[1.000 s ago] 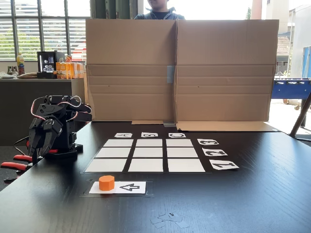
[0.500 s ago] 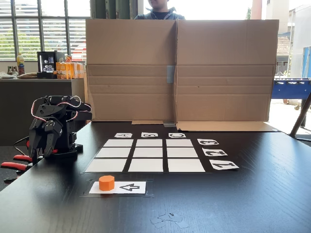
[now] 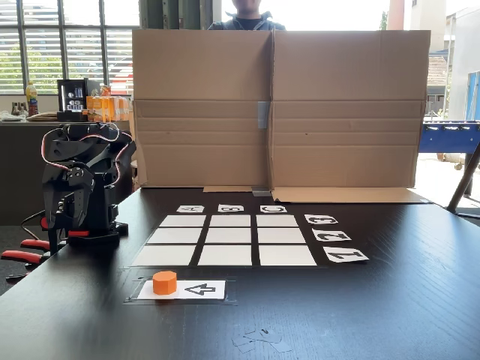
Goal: Pick up the round, orange token and place it in the grid on square A1.
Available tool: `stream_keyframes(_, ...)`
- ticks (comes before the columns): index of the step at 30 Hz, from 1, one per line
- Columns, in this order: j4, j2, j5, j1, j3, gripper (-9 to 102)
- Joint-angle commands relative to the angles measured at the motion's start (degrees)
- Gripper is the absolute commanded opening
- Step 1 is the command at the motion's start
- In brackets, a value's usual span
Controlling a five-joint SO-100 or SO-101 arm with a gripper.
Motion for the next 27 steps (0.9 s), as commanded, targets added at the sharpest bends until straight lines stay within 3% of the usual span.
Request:
stream_keyframes(1,3.34,-5.27,-0.18,-2.46,-8.17,20)
stream_keyframes(13,9.93,-25.75,1.41,-14.33,-31.2,24)
stream_keyframes(27,10.2,-40.78,1.14,-26.89,-39.46,26)
